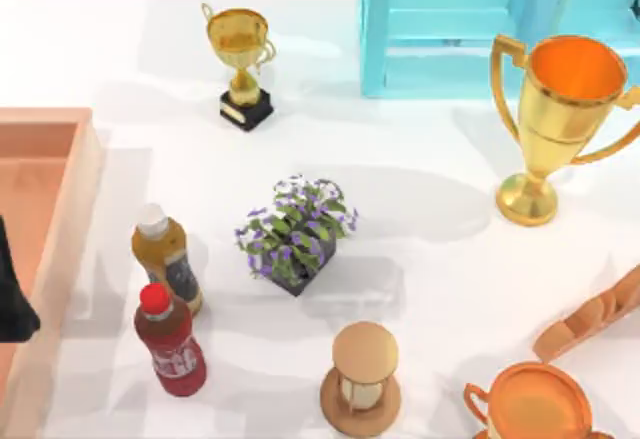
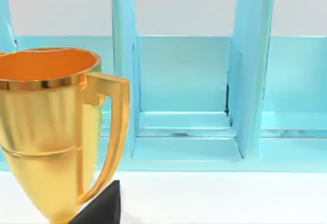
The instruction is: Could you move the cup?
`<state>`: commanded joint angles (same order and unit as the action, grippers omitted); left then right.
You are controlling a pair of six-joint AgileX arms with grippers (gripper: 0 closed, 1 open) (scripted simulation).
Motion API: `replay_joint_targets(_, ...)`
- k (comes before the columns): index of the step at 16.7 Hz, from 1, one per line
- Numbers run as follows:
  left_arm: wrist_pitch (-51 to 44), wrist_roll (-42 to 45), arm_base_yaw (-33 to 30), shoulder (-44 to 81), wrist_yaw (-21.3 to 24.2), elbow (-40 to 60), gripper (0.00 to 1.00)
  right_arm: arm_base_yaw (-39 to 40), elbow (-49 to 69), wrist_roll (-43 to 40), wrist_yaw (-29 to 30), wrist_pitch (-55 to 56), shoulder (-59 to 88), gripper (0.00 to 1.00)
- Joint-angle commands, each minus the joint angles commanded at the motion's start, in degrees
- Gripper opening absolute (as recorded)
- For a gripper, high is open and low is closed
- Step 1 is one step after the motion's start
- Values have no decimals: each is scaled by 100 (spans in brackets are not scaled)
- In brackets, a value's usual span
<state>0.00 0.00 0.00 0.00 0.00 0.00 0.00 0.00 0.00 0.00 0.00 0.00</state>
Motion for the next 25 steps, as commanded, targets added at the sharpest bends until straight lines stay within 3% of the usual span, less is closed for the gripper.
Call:
replay_joint_targets(4, 0, 0, 0, 0, 0, 0, 100, -20, 151, -31, -17, -132, 171, 100)
replay_joint_targets(8, 0, 0, 0, 0, 0, 0, 100, -209, 1079, -241, -33, -897, 1224, 100)
replay_joint_targets(25, 0, 0, 0, 0, 0, 0, 100, -1788, 8047, -1604, -1, -6396, 9479, 100)
